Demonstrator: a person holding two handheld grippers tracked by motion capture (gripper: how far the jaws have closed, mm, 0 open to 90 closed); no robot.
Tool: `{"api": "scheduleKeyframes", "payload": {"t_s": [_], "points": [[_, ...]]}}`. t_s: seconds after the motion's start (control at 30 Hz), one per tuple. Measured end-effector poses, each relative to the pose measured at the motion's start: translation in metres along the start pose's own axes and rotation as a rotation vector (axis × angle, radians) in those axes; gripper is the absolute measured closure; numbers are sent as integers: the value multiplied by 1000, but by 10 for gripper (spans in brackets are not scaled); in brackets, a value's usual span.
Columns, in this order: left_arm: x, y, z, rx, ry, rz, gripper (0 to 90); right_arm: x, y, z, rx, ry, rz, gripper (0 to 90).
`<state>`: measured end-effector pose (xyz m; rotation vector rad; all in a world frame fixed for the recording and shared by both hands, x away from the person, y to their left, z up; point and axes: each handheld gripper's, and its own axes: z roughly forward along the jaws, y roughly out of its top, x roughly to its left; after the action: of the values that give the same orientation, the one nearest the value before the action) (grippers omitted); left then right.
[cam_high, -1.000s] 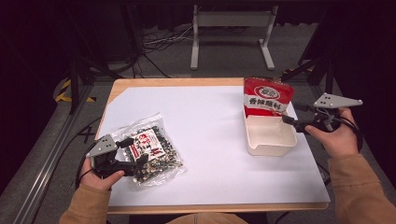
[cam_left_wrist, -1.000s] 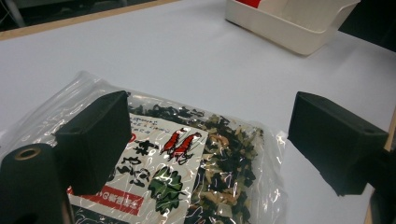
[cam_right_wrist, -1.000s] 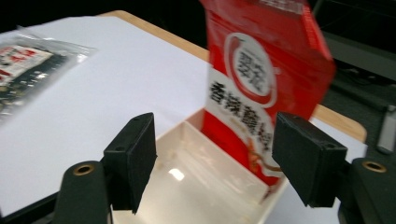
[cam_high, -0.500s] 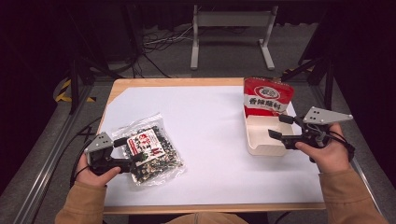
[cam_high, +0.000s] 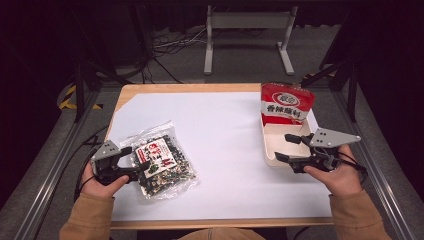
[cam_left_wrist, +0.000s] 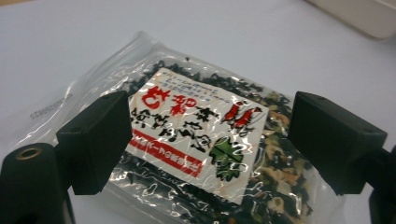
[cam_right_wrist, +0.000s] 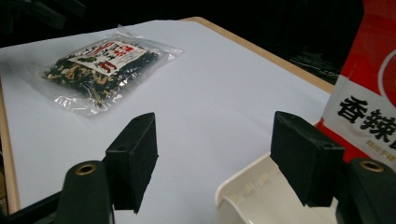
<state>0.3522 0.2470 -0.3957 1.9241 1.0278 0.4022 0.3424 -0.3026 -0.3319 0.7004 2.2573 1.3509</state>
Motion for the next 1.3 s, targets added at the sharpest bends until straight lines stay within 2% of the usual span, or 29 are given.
{"api": "scheduleKeyframes", "payload": {"t_s": [0.27,0.4,0.6,0.77,0.83,1.1,1.23,1.3], "points": [[15,0,2,-35,46,-27,116,4,-5,11,6,23,10,315],[22,2,2,-39,51,-40,126,5,-8,14,18,25,8,312],[39,12,-2,-65,88,-63,136,4,-10,20,27,30,13,313],[52,11,3,-40,137,-92,135,4,-10,25,28,40,13,312],[57,9,6,-32,147,-120,132,4,-10,28,32,44,11,311],[77,0,23,4,176,-192,125,5,-11,30,32,49,11,309],[82,-2,28,14,193,-194,129,6,-11,30,30,48,14,307],[88,-4,31,11,181,-215,129,7,-11,29,31,46,12,306]]}}
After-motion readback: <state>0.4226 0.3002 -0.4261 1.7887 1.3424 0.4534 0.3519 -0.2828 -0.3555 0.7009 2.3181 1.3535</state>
